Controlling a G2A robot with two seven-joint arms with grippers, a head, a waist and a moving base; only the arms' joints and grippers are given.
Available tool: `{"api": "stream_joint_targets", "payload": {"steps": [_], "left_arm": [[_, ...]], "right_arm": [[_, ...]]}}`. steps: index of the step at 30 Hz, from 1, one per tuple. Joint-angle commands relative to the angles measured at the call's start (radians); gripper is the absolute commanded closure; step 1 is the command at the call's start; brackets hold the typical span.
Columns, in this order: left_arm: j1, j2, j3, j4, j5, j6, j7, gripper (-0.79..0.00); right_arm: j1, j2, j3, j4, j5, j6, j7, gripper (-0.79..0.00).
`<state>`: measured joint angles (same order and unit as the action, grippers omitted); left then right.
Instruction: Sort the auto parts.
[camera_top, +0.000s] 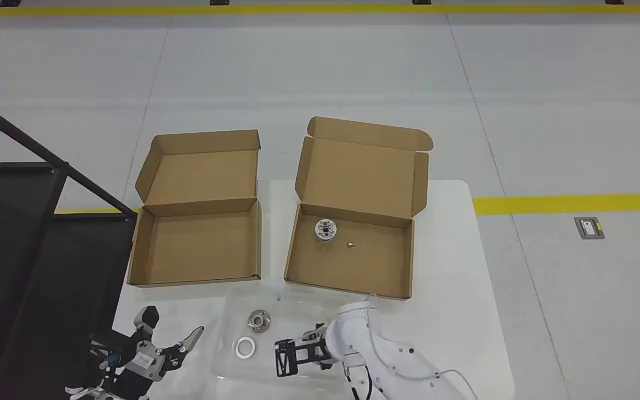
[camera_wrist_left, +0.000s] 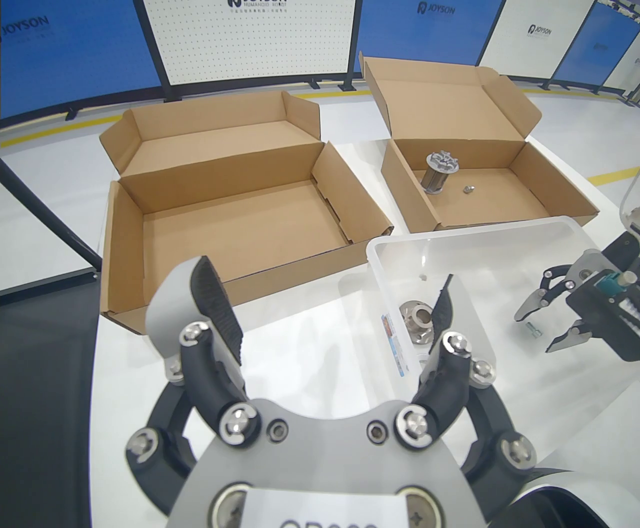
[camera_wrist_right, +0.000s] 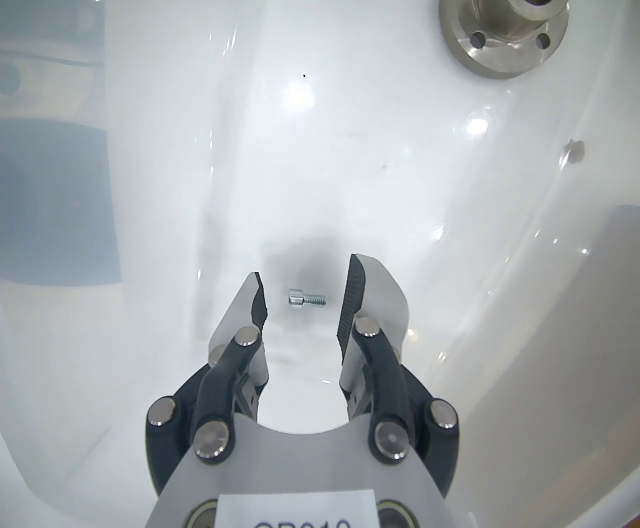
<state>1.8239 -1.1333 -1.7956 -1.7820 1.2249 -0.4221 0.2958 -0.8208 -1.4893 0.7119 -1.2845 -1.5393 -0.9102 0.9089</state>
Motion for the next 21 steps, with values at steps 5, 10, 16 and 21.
{"api": "stream_joint_targets", "payload": {"steps": [5,10,16,21], "left_arm": [[0.0,0.0,0.0,0.0,0.0,0.0,0.0,-0.785],[0.0,0.0,0.0,0.0,0.0,0.0,0.0,-0.785],[0.0,0.0,0.0,0.0,0.0,0.0,0.0,-0.785],[0.0,0.0,0.0,0.0,0.0,0.0,0.0,-0.785]], "right_arm": [[0.01,-0.002,-0.014,0.022,0.018,0.016,0.017,-0.342],[0.022,-0.003,-0.023,0.037,0.033,0.023,0.024,-0.166],[0.009,0.005,-0.016,-0.013,0.021,0.028,0.009,0.0],[-0.039,0.036,0.028,-0.148,-0.049,0.016,-0.072,0.0]]}}
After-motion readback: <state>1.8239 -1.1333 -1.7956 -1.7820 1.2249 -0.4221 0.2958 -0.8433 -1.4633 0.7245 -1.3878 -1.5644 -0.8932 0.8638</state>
